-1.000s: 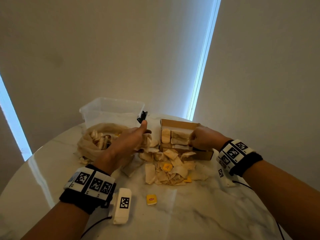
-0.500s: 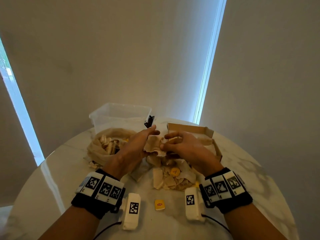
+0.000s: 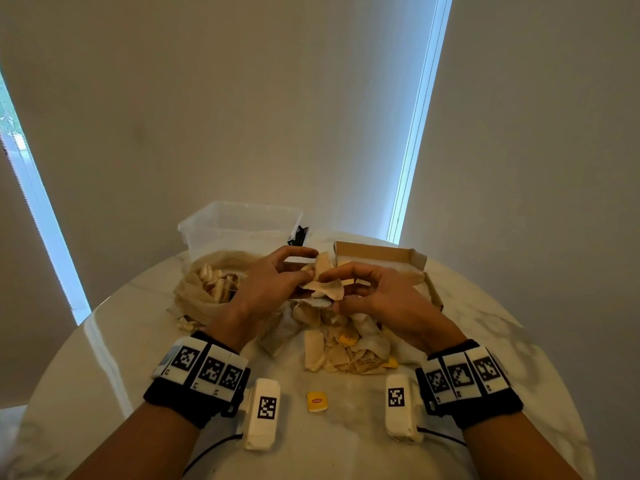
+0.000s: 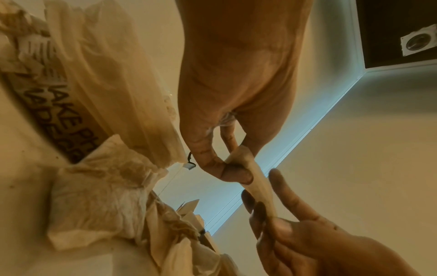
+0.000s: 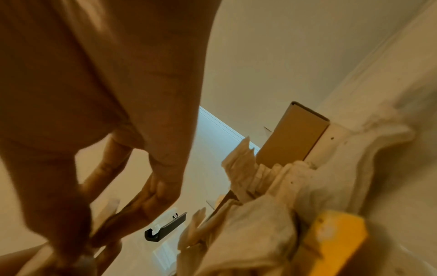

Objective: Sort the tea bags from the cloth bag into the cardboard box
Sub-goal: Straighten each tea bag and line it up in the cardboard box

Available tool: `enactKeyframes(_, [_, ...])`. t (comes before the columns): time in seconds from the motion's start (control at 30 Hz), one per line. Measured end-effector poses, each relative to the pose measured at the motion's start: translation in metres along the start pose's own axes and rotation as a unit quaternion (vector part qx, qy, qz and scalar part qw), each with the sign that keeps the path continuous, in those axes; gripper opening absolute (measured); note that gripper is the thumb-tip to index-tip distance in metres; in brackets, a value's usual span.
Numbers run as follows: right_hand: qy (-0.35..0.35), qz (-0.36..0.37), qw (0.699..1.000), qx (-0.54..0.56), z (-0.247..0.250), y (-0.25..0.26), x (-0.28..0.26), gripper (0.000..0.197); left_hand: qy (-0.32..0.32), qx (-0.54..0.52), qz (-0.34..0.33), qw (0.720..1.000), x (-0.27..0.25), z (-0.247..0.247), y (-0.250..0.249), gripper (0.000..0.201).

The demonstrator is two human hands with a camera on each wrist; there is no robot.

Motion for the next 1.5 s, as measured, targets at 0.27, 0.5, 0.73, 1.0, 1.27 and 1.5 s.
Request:
enactKeyframes(0.27, [-0.125,0.018,0.992,0.020,0.019,-0.003,0.001,0.019,0.000,-0.080,-0.001,0.997,0.001,-0.004,-0.007,0.032])
enactKeyframes(0.5, [-0.061,-0.036,0.967,0.244,0.023,-0.010,0.002,0.031,0.078,0.120,-0.084,0.986,-0.004,-0.007,-0.017,0.047])
enactKeyframes(0.73, [-0.094,-0.061,0.984,0.136,0.027,-0.017,0.004,0.027,0.016,0.113,-0.046,0.992,-0.003,-0.003,-0.010,0.029])
enactKeyframes(1.0, [-0.149,-0.041,0.958,0.240,0.020,-0.014,0.005,0.044,0.041,0.065,-0.011,0.997,-0.002,-0.011,-0.004,0.028])
enactKeyframes(1.27, [-0.105,-0.002,0.989,0.105,0.014,-0.005,0.006,0.013,0.020,0.038,0.004,0.999,-0.001,-0.010,0.002,0.025])
enactKeyframes(1.5, [-0.183,-0.051,0.979,-0.070,0.092,0.004,0.008,0.042,0.013,0.048,-0.002,0.999,0.001,0.001,0.002,0.028])
Point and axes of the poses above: each hand's wrist, its own x-axis towards the middle knuckle, its own z-axis out of the back of the hand, y = z × x, the point moved 5 cm from there along x, towards the middle knuckle, and after that the axes turned 4 degrees about y, right-handed, at the moved point
